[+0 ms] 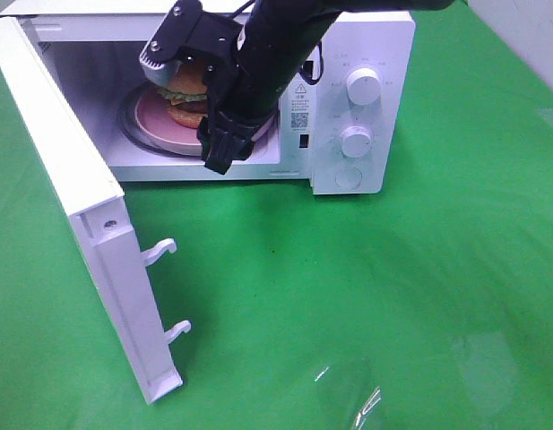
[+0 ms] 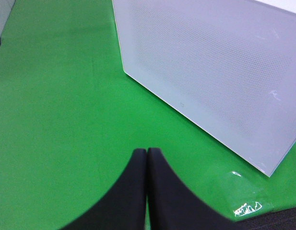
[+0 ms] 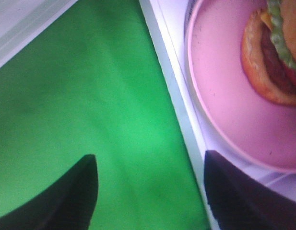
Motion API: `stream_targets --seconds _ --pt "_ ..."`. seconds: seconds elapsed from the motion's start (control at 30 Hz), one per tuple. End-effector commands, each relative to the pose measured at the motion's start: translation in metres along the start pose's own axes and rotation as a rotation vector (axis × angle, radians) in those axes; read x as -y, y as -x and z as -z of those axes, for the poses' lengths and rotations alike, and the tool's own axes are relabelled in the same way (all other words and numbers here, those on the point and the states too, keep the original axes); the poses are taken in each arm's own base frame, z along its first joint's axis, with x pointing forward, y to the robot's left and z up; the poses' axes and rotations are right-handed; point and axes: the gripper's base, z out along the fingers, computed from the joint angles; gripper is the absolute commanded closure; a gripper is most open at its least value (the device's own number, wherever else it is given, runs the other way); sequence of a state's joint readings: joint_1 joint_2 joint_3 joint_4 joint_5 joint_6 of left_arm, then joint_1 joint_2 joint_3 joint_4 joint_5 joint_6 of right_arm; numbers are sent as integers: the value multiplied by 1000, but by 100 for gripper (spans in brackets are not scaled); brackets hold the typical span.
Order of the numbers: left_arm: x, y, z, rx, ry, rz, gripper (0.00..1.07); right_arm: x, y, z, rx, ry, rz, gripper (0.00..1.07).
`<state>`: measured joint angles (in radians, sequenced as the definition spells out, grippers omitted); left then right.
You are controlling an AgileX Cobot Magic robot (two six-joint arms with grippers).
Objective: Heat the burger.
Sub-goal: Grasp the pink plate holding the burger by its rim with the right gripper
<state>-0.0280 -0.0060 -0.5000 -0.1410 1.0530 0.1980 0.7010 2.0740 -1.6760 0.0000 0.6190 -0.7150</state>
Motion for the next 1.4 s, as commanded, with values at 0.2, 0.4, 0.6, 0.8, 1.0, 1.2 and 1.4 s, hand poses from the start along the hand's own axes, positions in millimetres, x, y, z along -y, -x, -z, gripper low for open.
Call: stream_targets --seconds 0.2,0.4,0.6,0.8,1.0,1.2,1.4 --pt "0 0 1 18 3 7 106 -10 13 -5 -21 -87 193 45" --pt "0 0 1 18 3 7 106 -10 13 -5 -21 -89 184 46" --pt "0 0 1 18 3 7 106 -10 13 -6 -22 -90 98 46" --pt "0 0 1 18 3 7 106 -9 5 -21 -86 -128 182 46" --pt "0 0 1 18 3 7 106 -9 4 -31 -69 -158 156 46" --pt "0 0 1 18 3 7 106 -10 2 -39 -70 -162 178 46" --pt "0 0 1 18 3 7 106 -10 -5 -59 -104 -158 205 46"
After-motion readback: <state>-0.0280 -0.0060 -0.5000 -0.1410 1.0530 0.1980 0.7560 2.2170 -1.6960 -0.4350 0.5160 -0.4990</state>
